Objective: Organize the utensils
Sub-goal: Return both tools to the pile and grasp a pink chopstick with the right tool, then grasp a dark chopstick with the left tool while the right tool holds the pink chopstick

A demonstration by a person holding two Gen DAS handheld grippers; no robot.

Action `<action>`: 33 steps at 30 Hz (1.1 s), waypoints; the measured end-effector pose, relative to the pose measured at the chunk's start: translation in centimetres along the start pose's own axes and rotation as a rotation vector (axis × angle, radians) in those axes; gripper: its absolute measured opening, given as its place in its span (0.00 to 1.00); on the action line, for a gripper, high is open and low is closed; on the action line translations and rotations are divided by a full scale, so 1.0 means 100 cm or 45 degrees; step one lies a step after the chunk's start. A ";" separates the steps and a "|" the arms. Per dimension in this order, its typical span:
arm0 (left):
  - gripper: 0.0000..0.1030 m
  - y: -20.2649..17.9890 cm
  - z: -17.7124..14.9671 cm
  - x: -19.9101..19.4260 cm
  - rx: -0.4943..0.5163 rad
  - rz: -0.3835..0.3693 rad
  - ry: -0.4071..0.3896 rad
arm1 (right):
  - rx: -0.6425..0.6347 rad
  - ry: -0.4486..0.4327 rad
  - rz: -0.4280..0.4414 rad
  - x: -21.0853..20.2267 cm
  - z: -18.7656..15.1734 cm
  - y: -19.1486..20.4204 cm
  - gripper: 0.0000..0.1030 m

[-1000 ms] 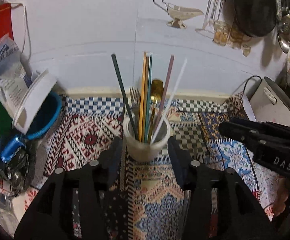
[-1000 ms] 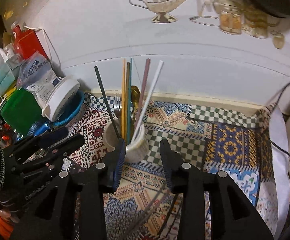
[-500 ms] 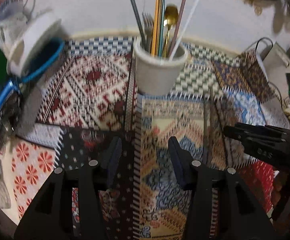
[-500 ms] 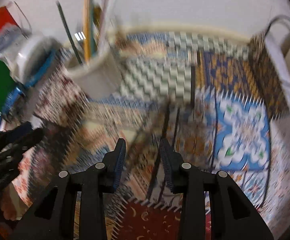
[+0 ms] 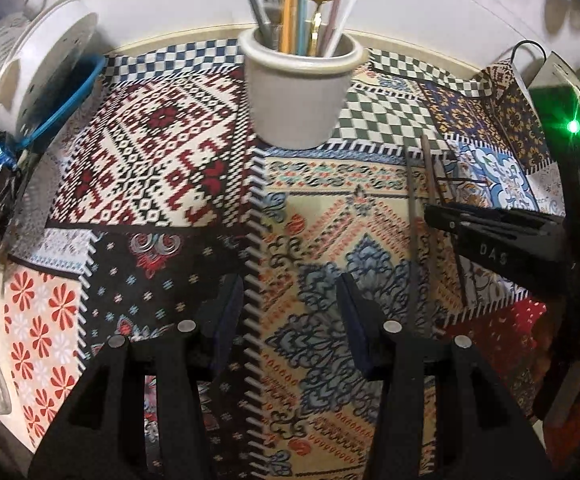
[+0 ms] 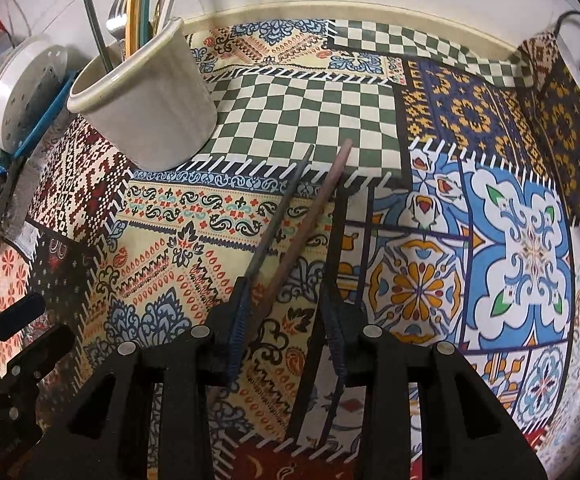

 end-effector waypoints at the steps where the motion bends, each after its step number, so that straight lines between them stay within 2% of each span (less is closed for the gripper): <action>1: 0.46 -0.004 0.003 0.000 0.009 -0.010 0.003 | -0.001 -0.005 -0.021 0.000 -0.001 -0.002 0.15; 2: 0.46 -0.008 0.006 0.000 0.020 -0.019 0.004 | 0.003 -0.005 -0.036 0.000 -0.002 -0.006 0.08; 5: 0.46 -0.028 0.018 0.004 0.064 -0.045 0.016 | 0.056 -0.003 0.019 -0.005 -0.017 -0.029 0.06; 10: 0.46 -0.063 0.034 0.028 0.128 -0.102 0.087 | 0.124 0.017 0.050 -0.011 -0.034 -0.064 0.06; 14: 0.26 -0.087 0.044 0.046 0.193 -0.084 0.131 | 0.153 0.018 0.038 -0.015 -0.038 -0.081 0.06; 18: 0.18 -0.099 0.056 0.056 0.218 -0.034 0.137 | 0.177 0.032 0.095 -0.014 -0.041 -0.088 0.06; 27: 0.14 -0.142 0.077 0.065 0.298 -0.166 0.208 | 0.176 0.057 0.158 -0.016 -0.041 -0.099 0.06; 33: 0.14 -0.161 0.090 0.070 0.376 -0.134 0.227 | 0.129 0.074 0.144 -0.016 -0.029 -0.098 0.06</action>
Point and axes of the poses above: each gripper's, at about its wrist camera, not at the fingertips, and x roughly the way its jaws point, y to its left, z to its top, the point moved 7 cm from there along x, roughly the way its jaws point, and after that the axes turned 14 degrees about y, right-handed, at the moved point
